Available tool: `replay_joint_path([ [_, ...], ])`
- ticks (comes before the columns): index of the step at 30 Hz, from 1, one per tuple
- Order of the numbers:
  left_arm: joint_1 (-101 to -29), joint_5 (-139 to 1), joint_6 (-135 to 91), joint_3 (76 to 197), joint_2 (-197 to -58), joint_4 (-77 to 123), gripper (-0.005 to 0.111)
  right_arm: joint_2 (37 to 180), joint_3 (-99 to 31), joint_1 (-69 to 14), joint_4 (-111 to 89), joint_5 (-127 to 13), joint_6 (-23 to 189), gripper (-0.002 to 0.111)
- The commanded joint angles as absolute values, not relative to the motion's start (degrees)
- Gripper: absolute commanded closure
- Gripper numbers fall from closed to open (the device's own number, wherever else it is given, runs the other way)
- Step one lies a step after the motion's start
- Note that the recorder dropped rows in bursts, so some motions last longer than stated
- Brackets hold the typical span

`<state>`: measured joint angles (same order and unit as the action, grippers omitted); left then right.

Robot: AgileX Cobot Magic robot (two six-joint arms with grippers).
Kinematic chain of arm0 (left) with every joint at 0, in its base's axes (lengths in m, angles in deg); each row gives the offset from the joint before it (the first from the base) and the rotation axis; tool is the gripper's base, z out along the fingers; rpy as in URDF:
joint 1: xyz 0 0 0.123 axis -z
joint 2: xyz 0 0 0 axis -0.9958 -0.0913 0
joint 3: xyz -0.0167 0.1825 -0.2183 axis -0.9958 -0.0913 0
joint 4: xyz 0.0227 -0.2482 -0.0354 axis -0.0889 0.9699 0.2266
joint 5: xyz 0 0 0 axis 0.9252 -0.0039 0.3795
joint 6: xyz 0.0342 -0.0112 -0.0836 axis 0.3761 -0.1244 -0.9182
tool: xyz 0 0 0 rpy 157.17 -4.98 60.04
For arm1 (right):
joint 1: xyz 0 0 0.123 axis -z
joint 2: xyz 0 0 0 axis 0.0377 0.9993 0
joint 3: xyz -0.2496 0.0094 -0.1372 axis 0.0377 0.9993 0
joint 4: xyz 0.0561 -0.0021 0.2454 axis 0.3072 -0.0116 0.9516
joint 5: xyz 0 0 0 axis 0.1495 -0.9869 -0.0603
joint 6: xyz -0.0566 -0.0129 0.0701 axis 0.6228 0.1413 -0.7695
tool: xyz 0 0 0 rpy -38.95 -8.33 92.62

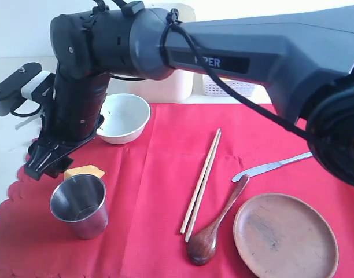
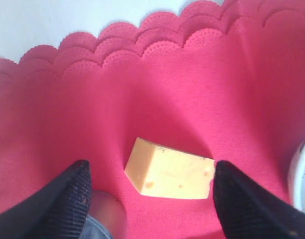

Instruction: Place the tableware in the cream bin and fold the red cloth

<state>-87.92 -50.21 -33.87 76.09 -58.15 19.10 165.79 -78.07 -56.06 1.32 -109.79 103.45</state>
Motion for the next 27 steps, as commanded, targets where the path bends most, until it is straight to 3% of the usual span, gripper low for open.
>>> replay_joint_path([
  [1, -87.6, -50.4, -34.1, 75.9, -57.8, 19.2, 0.106, 165.4, -78.4, -56.2, 1.7, -109.7, 103.3, 0.041],
  [27, -87.6, -50.4, -34.1, 75.9, -57.8, 19.2, 0.106, 169.5, -78.5, -56.2, 3.0, -106.4, 95.6, 0.041],
])
